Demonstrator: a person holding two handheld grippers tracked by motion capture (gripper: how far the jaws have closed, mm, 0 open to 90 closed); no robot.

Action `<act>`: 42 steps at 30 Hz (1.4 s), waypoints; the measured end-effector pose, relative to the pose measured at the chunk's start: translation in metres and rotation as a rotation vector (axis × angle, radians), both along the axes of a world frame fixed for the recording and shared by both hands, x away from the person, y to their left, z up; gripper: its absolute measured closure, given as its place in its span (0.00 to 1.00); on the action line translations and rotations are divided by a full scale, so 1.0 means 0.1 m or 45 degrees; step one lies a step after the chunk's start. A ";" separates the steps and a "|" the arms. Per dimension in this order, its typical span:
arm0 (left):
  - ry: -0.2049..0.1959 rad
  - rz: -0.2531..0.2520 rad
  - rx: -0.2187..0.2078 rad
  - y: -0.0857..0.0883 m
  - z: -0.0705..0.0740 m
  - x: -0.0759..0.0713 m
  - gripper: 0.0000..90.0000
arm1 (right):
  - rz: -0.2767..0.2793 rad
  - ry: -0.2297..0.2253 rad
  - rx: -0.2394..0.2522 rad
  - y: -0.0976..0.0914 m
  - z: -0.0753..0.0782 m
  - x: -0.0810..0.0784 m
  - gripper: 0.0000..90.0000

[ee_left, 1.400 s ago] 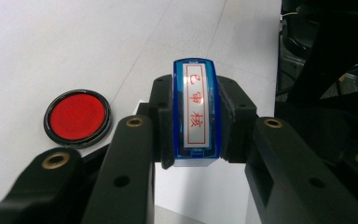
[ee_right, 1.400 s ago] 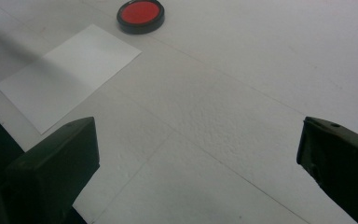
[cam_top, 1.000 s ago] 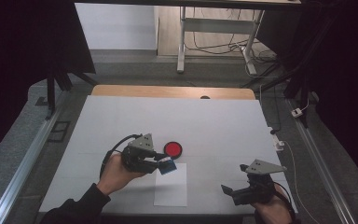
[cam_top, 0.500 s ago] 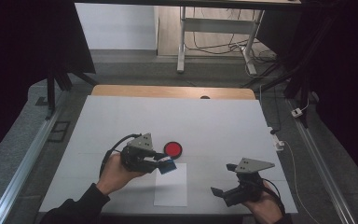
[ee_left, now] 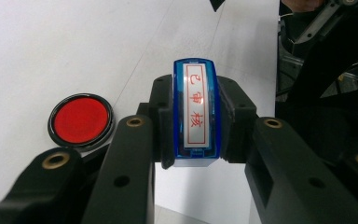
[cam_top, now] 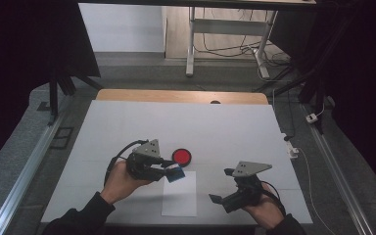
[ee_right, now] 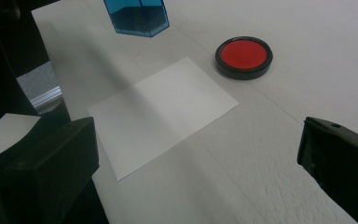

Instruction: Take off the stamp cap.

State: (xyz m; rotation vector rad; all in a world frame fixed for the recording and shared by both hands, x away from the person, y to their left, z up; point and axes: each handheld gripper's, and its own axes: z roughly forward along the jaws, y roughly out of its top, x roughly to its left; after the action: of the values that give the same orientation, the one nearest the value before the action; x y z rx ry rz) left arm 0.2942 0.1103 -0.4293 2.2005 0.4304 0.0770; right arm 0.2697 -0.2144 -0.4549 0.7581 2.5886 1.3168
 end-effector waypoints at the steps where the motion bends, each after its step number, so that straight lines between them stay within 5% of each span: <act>1: -0.001 0.003 0.002 0.00 0.00 0.00 0.78 | -0.001 -0.005 -0.004 0.02 -0.01 0.01 0.00; 5: -0.004 0.008 -0.005 0.02 0.01 0.00 0.78 | -0.004 -0.039 -0.039 0.10 -0.02 0.06 0.00; 20: -0.001 -0.004 -0.033 0.06 0.03 0.01 0.78 | 0.062 -0.007 -0.055 0.38 -0.07 0.27 0.00; 42: -0.026 -0.075 -0.086 0.06 0.02 0.02 0.78 | 0.293 0.049 -0.025 0.78 -0.16 0.43 0.00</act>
State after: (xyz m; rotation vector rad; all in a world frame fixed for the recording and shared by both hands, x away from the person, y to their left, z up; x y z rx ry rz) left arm 0.2962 0.1168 -0.4270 2.1426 0.3520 0.0526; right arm 0.3127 -0.1361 -0.4711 0.4988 2.7840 1.3441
